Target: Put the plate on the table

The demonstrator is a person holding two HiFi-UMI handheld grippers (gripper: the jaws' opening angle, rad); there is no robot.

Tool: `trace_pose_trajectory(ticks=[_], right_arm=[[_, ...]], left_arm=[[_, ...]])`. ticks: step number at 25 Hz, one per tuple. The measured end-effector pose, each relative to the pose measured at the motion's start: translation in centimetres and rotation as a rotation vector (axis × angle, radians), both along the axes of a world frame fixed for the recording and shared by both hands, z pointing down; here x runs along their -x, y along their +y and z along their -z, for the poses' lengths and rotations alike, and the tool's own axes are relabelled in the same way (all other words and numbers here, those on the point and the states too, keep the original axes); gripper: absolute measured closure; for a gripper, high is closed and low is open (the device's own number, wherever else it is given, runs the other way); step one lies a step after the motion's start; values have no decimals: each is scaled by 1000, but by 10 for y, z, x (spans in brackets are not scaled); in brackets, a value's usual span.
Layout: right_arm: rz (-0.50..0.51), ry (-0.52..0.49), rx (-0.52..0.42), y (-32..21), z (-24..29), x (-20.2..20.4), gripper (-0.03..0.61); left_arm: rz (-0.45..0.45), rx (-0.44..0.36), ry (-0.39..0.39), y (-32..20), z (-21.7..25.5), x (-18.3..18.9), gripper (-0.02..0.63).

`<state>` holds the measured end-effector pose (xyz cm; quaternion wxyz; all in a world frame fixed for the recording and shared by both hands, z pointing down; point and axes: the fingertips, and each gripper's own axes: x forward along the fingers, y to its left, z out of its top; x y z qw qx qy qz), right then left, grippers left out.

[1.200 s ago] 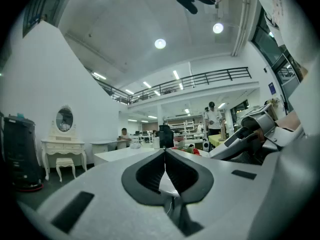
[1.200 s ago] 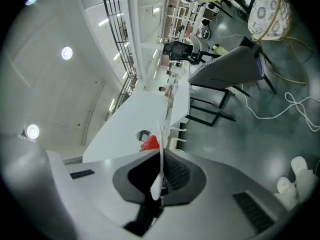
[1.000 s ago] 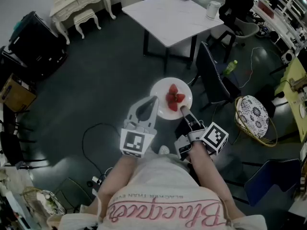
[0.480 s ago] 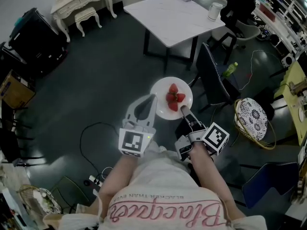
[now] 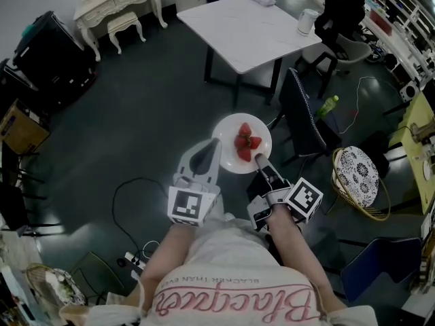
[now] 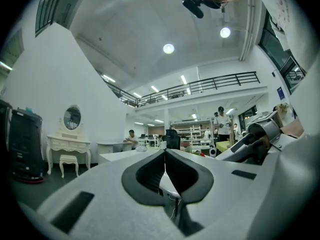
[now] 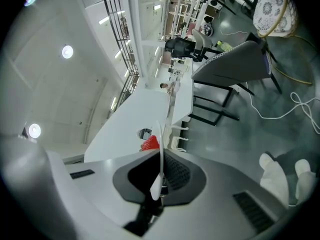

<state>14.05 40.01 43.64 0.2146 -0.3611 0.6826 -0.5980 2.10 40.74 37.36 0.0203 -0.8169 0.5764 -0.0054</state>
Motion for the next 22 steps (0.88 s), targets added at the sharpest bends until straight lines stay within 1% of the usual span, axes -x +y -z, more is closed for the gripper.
trace_pose_trajectory(ticks=[6, 13, 18, 22], right_arm=[[-25, 35, -7, -41, -5, 8, 568], [-49, 43, -41, -111, -3, 32, 568], [-78, 57, -32, -160, -7, 47, 568], [-99, 42, -33, -197, -6, 61, 568]], left_arm=[[-14, 4, 10, -43, 0, 14, 609], [-42, -7, 10, -117, 0, 37, 609], [-65, 0, 17, -172, 2, 56, 609], [-91, 1, 21, -210, 2, 67, 609]])
